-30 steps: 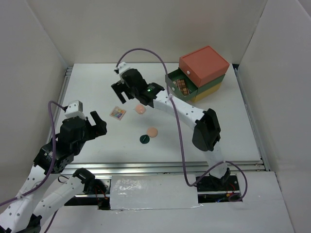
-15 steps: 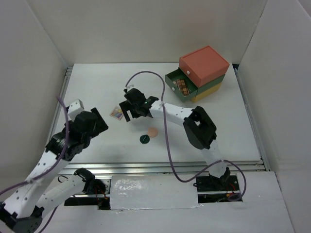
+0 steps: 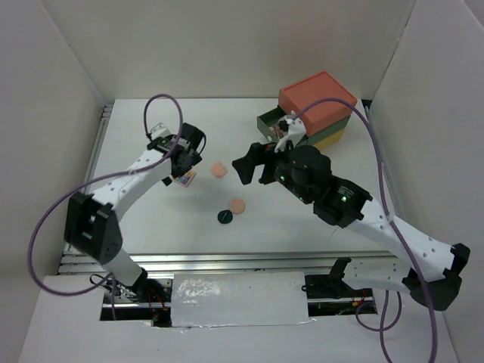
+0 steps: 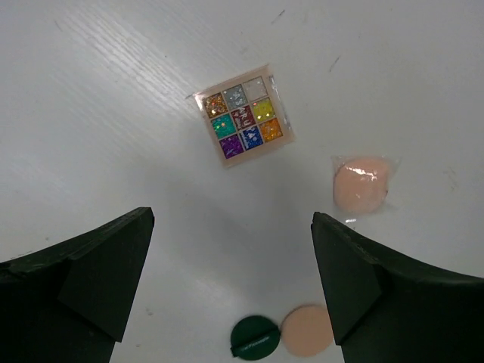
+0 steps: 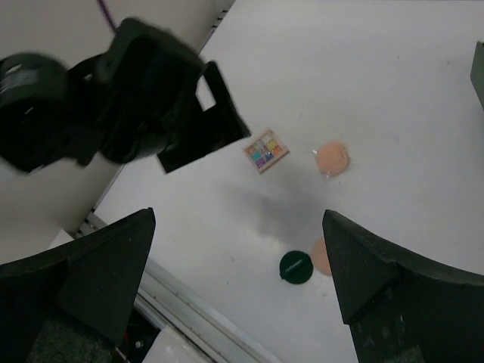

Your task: Organize the makeup

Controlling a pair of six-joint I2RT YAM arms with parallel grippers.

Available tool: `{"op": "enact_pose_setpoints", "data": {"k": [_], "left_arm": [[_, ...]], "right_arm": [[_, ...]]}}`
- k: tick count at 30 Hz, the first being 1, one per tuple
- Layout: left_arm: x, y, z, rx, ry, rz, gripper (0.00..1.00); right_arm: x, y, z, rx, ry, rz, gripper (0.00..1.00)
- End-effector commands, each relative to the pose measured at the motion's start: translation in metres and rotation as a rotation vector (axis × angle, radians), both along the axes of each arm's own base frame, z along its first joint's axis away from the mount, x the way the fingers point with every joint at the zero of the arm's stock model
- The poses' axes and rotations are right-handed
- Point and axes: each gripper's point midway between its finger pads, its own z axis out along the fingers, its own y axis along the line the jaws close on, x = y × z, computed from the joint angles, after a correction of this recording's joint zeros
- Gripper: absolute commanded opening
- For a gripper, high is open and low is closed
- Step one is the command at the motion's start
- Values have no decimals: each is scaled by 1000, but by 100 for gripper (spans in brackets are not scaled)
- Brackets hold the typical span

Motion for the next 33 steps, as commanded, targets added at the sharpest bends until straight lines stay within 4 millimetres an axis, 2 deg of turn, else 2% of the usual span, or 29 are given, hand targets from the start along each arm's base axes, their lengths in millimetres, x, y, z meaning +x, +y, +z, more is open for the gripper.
{"op": "enact_pose_setpoints", "data": {"k": [1,5,9,11,15,21,26,33], "left_arm": [[17,5,-23,7,72,117,99],[36,-1,-62,-10,161,172,99],[56,-5,-80,-30,172,191,99],[67,-5,-87,-33,182,199,99],[78,1,-91,-36,175,218,99],[70,21,-108,-24,238,270,99],[59,23,-122,-51,283,302,99],[66,28,-140,-71,301,295,99]], "right_arm": [[-22,-8,-43,-31,86,22,100],[-37,-18,-54,-53,95,36,100],[-44,-20,-71,-76,108,61,100],[-50,-15,-79,-73,112,104,100],[-53,-9,-91,-87,119,140,100],[-52,-5,-97,-97,117,148,100],[-51,1,-99,-96,119,162,100],[-50,3,-99,-95,113,167,100]]}}
